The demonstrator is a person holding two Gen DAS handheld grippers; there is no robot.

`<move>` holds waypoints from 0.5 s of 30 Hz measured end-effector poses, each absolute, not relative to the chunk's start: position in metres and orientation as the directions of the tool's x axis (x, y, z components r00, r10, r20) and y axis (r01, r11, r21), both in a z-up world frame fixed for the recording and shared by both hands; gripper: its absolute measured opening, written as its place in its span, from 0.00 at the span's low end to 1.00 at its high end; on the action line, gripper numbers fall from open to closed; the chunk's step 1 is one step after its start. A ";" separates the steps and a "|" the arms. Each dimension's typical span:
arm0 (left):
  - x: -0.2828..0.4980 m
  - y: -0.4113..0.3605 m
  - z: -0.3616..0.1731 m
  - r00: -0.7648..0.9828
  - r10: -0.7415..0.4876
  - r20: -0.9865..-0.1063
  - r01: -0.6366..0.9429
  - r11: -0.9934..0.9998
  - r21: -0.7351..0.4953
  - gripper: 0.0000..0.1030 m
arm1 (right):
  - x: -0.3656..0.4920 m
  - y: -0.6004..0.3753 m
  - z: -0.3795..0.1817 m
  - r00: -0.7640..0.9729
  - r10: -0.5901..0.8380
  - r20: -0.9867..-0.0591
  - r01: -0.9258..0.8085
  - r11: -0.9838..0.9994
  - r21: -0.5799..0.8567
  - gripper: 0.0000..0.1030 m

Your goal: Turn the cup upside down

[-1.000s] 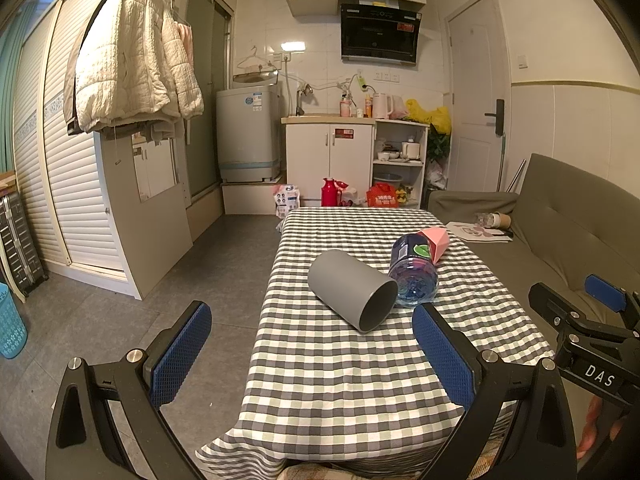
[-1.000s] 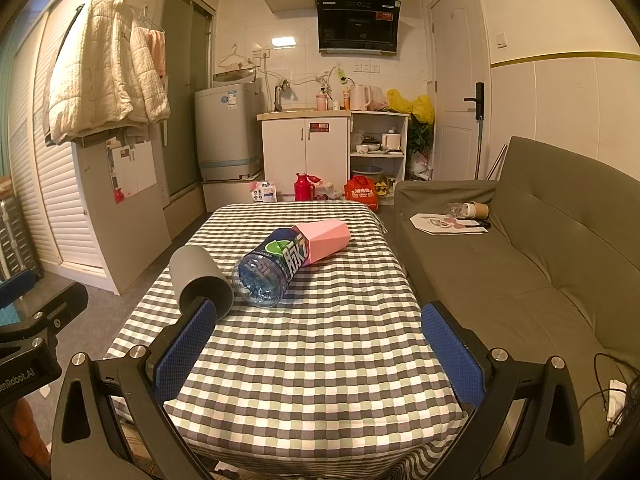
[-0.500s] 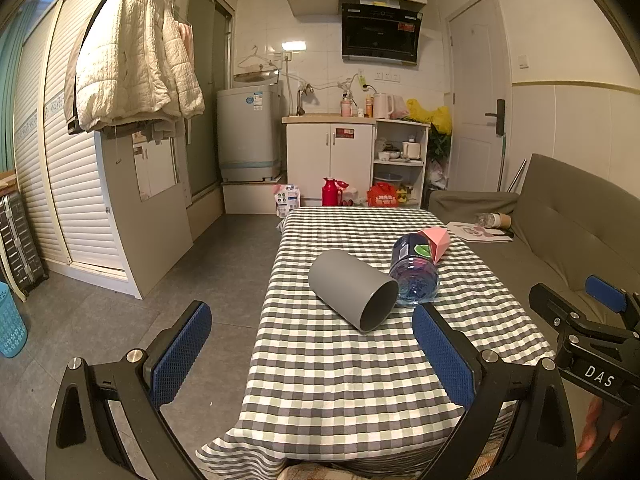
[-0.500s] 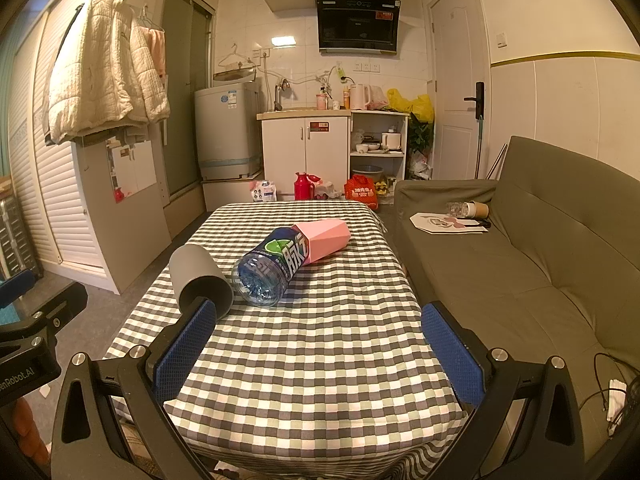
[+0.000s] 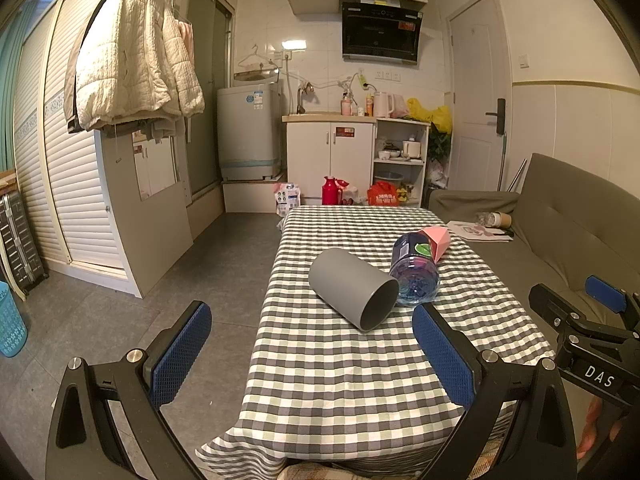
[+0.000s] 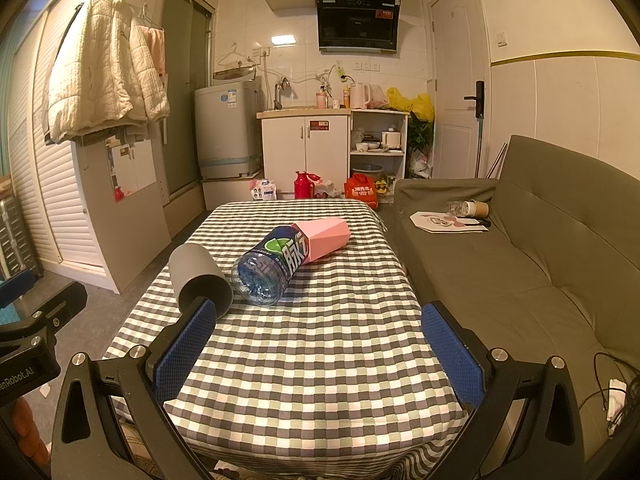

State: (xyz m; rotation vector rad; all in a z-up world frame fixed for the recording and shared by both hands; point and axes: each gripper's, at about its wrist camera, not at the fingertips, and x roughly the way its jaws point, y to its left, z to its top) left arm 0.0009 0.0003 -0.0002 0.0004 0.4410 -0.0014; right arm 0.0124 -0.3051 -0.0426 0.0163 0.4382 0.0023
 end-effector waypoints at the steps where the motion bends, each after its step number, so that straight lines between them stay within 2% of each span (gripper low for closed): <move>1: 0.001 0.000 0.000 0.905 -0.002 -0.426 0.002 1.000 0.000 1.00 | 0.012 -0.305 -0.042 0.905 0.006 -0.425 0.002 1.000 0.016 1.00; 15: 0.001 0.000 0.000 0.904 -0.001 -0.428 0.001 1.000 0.000 1.00 | 0.015 -0.302 -0.056 0.903 0.005 -0.429 0.002 1.000 0.015 1.00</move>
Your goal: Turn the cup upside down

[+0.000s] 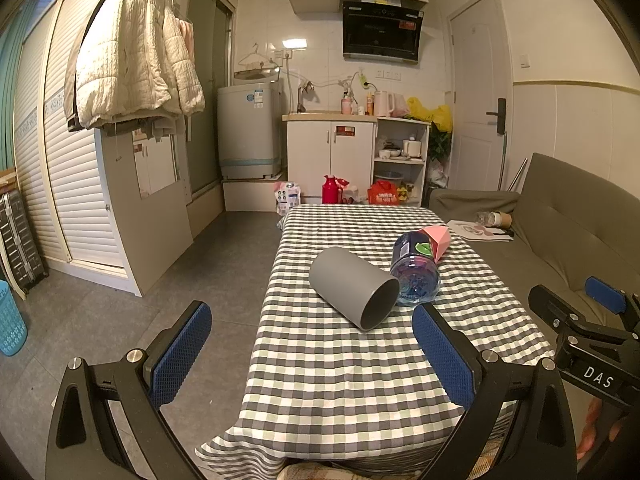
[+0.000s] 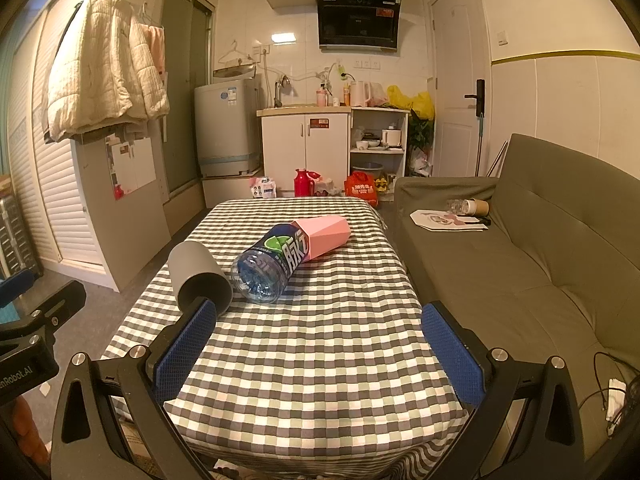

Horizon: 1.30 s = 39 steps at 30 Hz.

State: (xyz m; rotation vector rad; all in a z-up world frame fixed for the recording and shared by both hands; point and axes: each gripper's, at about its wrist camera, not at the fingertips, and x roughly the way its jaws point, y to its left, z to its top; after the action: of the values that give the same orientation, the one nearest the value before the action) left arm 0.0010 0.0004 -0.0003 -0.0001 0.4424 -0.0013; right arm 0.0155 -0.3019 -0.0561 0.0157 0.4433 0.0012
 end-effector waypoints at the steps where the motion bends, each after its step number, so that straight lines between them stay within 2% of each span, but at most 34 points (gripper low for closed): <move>1: 0.001 0.000 0.000 0.904 -0.001 -0.428 0.001 1.000 -0.001 1.00 | 0.015 -0.302 -0.057 0.903 0.004 -0.429 0.002 1.000 0.015 1.00; 14: 0.002 -0.002 0.004 0.902 0.005 -0.432 -0.007 1.000 -0.002 1.00 | 0.018 -0.300 -0.059 0.904 0.007 -0.428 -0.002 1.000 0.011 1.00; 17: 0.012 0.000 0.001 0.881 0.015 -0.473 -0.017 1.000 0.001 1.00 | 0.028 -0.297 -0.059 0.886 0.018 -0.462 -0.019 1.000 0.003 1.00; 21: 0.044 0.012 -0.014 0.807 0.007 -0.590 -0.030 0.999 -0.028 1.00 | 0.050 -0.295 -0.060 0.853 0.017 -0.522 -0.013 1.000 0.011 1.00; 30: 0.090 0.024 -0.025 0.728 0.022 -0.685 -0.036 0.999 -0.006 1.00 | 0.103 -0.287 -0.050 0.823 0.005 -0.568 0.008 1.000 0.020 1.00; 39: 0.132 0.040 -0.047 0.672 0.006 -0.741 -0.065 0.997 -0.050 1.00 | 0.173 -0.273 -0.058 0.775 0.012 -0.632 0.032 0.998 0.057 1.00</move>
State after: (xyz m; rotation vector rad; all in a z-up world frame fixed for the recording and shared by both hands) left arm 0.1321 0.0397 -0.0469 -0.0743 0.8332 0.0401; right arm 0.1727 -0.2735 -0.0576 0.0657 0.6849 -0.0109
